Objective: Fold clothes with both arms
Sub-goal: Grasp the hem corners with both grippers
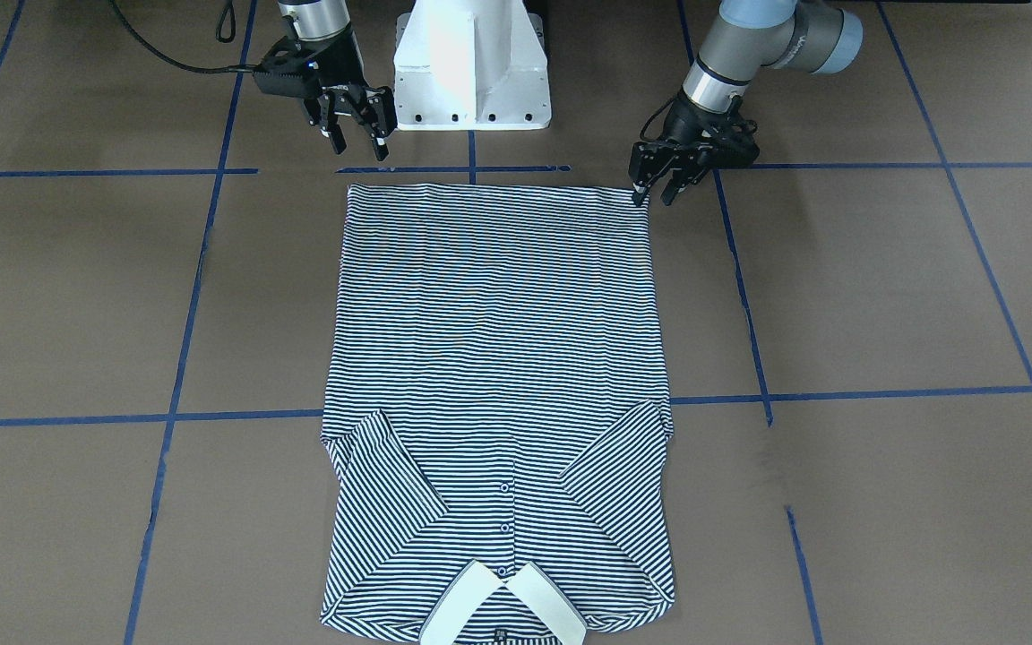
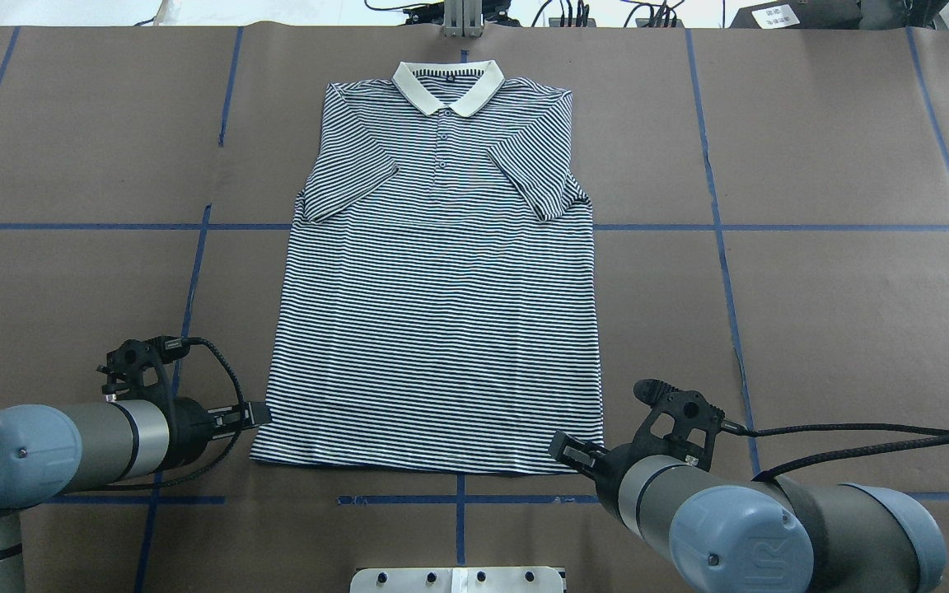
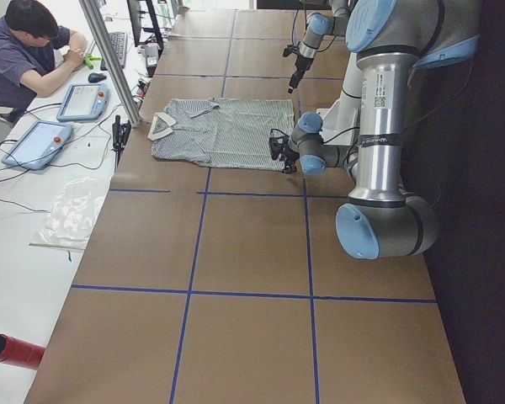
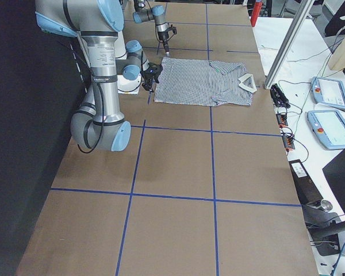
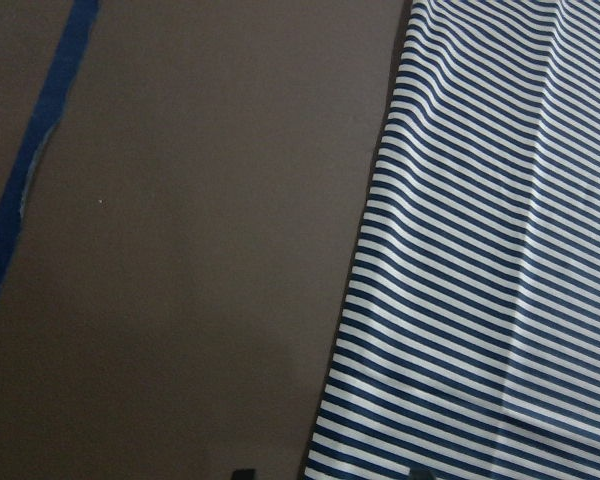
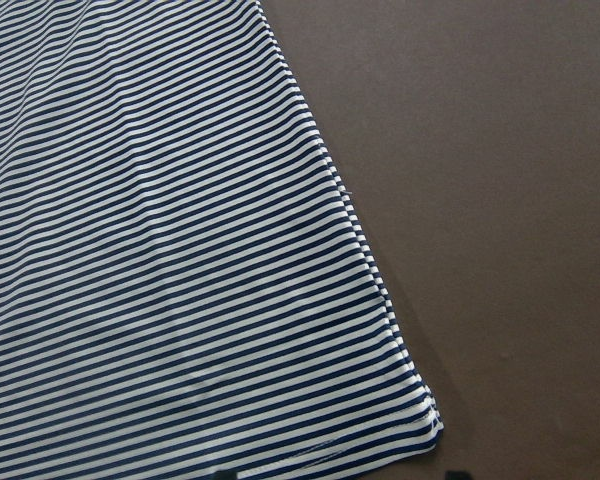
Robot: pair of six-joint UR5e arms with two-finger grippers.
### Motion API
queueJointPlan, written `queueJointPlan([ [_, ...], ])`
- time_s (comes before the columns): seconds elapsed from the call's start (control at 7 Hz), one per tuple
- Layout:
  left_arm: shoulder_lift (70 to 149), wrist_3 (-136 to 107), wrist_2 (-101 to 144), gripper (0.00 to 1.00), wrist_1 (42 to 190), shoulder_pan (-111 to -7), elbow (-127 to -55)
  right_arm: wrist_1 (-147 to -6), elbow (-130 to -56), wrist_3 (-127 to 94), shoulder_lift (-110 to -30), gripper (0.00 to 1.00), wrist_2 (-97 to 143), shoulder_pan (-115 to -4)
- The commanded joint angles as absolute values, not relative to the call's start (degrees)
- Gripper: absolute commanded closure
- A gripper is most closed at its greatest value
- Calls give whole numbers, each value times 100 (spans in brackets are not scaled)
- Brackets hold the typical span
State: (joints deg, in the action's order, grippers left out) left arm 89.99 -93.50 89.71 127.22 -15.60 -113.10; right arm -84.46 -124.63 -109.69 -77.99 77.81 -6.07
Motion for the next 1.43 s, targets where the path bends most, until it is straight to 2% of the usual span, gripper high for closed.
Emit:
queueJointPlan([
  [0.0,9070,-9430,8974,47,12718,-1494,-11268,-8446,-12463,-10969,-7805,24,7787,-606],
  [0.71,9062,-9431,8974,48,12718,-1468,-11215,-8446,-12463,-10969,-7813,24,7778,-615],
  [0.86,9062,-9431,8974,54,12718,-1450,-11215,-8446,-12463,-10969,-7822,24,7778,-615],
  [1.29,9062,-9439,8956,55,12718,-1389,-11215,-8446,-12463,-10969,-7831,24,7778,-615],
])
